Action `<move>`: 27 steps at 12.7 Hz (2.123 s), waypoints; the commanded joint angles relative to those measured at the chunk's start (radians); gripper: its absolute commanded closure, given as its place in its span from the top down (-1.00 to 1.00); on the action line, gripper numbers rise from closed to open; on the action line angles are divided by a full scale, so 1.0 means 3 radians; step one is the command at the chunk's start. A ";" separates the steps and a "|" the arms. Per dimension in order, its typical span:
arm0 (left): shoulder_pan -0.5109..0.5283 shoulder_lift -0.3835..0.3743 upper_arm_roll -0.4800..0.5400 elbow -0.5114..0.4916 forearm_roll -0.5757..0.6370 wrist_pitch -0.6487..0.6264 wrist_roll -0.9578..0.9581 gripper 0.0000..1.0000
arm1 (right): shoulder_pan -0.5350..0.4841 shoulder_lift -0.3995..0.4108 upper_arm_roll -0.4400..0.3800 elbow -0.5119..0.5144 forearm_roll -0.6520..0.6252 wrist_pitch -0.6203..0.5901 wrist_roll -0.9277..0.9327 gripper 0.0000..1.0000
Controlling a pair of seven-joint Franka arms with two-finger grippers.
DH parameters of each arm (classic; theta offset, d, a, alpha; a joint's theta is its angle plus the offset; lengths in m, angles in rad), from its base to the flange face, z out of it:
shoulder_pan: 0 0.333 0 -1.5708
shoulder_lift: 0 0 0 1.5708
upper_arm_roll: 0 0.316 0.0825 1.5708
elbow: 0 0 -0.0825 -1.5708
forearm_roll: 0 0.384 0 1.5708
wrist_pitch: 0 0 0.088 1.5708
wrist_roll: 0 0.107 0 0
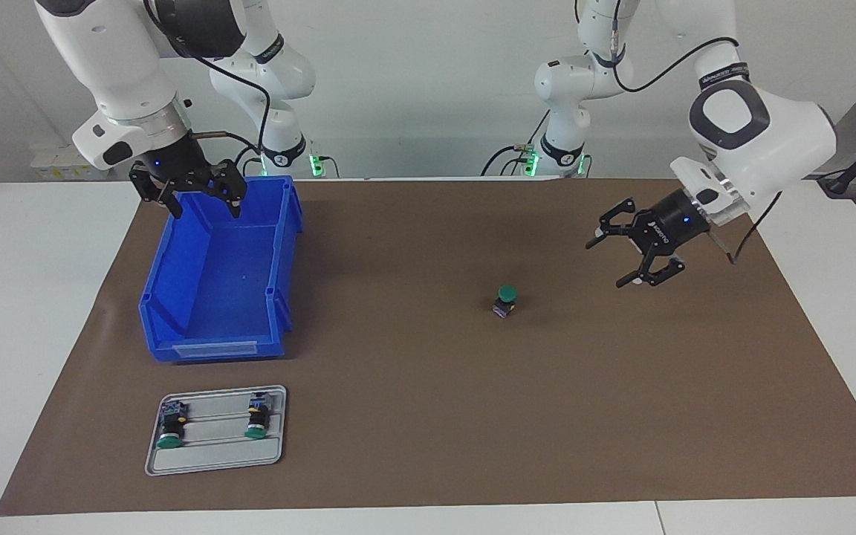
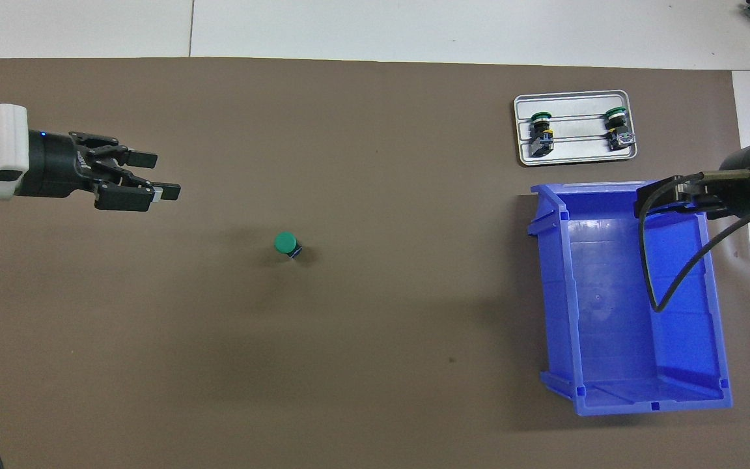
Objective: Place and press button with both arms
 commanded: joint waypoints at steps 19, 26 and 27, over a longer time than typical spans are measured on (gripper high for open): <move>-0.0567 -0.0051 -0.0098 0.1001 0.2403 -0.1347 -0.3432 1.00 | -0.0012 -0.0046 0.0009 -0.0045 0.0041 -0.0030 -0.0065 1.00; -0.0547 -0.0107 -0.0098 0.0801 0.2388 -0.0800 -0.3426 1.00 | -0.0017 -0.0046 0.0009 -0.0045 0.0041 -0.0025 -0.0065 1.00; -0.0532 -0.0112 -0.0093 0.0791 0.2388 -0.0800 -0.3421 1.00 | -0.0017 -0.0046 0.0009 -0.0045 0.0041 -0.0025 -0.0065 1.00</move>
